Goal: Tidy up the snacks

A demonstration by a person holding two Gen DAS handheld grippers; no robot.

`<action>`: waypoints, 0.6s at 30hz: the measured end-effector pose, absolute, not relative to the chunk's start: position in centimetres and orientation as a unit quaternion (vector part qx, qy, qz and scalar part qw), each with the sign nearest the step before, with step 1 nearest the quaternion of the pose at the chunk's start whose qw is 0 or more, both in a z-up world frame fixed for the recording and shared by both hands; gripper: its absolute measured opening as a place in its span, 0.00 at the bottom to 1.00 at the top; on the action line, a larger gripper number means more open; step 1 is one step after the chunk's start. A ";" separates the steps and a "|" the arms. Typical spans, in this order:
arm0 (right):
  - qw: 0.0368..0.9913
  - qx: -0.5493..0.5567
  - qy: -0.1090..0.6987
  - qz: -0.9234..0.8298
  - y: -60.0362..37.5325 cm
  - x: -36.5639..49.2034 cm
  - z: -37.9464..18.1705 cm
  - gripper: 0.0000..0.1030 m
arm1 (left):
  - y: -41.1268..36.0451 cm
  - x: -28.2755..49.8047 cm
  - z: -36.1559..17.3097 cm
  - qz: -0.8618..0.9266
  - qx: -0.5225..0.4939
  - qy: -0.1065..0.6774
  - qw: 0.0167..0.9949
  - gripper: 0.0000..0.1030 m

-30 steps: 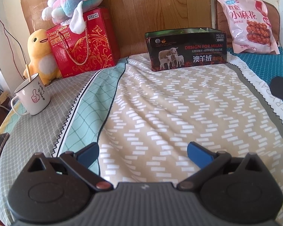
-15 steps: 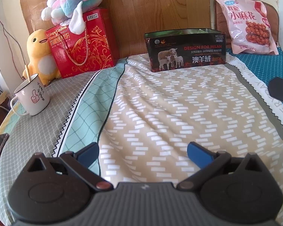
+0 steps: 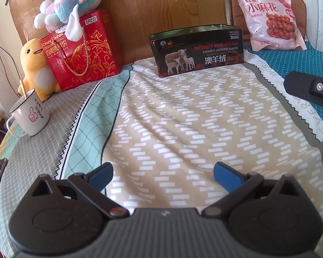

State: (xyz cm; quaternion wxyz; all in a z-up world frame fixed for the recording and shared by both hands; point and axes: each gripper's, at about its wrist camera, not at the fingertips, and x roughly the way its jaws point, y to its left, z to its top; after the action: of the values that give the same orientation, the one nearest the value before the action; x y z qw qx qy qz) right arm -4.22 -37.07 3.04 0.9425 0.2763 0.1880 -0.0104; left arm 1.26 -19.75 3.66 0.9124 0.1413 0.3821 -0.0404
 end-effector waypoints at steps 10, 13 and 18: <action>0.945 0.267 0.187 -0.004 -37.1 -4.2 3.4 0.99 | -18.7 1.7 3.9 -0.027 0.111 0.400 0.910 1.00; 0.950 0.247 0.191 0.010 -37.2 -3.8 4.0 1.00 | -18.3 1.8 4.0 -0.026 0.098 0.402 0.910 1.00; 0.957 0.197 0.206 0.048 -37.6 -2.9 5.6 1.00 | -17.9 2.0 4.3 -0.033 0.070 0.405 0.911 1.00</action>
State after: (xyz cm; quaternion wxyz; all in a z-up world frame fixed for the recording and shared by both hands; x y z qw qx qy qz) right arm -2.86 -37.56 5.55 0.9574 0.1965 0.2061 0.0477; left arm 2.04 -17.89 4.31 0.9110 0.0703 0.4050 -0.0327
